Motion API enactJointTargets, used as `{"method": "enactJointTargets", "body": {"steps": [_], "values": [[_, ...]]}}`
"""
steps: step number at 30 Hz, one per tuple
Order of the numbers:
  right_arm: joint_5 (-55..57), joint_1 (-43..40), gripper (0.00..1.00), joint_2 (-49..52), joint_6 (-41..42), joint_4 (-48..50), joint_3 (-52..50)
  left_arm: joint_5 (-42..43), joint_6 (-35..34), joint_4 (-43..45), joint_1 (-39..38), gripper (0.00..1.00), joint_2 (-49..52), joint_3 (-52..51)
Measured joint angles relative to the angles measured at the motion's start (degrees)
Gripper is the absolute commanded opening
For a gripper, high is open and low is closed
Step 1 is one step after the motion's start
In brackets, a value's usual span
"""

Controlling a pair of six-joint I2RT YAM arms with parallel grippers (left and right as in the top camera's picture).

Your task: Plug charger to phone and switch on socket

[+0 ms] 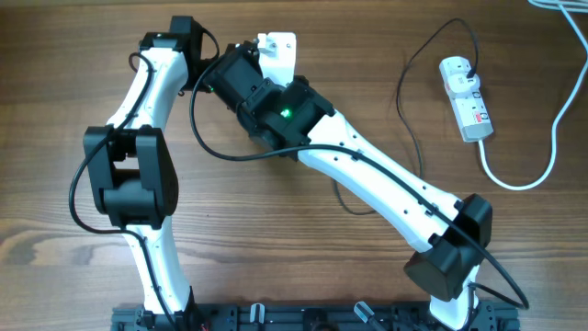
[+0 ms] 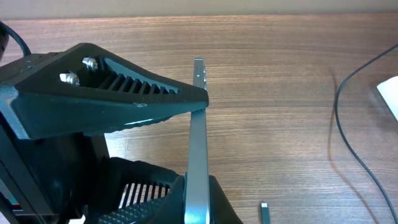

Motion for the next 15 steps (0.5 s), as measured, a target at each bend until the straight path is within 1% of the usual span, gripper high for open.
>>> {"method": "enactJointTargets", "body": {"steps": [1, 6, 10, 13, 15], "values": [[0.00, 0.00, 0.04, 0.00, 0.00, 0.00, -0.02, 0.00, 0.00, 0.02, 0.00, 0.71, 0.00, 0.00], [0.15, 0.00, 0.04, 0.00, 0.61, 0.00, -0.02, 0.04, 0.00, 0.02, -0.02, 0.79, 0.00, 0.00], [2.43, 0.00, 0.04, -0.09, 5.16, -0.02, 0.00, 1.27, 0.00, 0.00, -0.04, 0.81, 0.00, 0.00], [5.86, 0.00, 0.04, -1.03, 12.44, -0.02, -0.02, 1.31, 0.00, 0.00, -0.07, 0.82, 0.00, 0.00], [7.58, 0.00, 0.05, -2.91, 21.79, -0.02, -0.02, 1.31, 0.00, 0.02, -0.07, 0.82, 0.00, 0.00]]}}
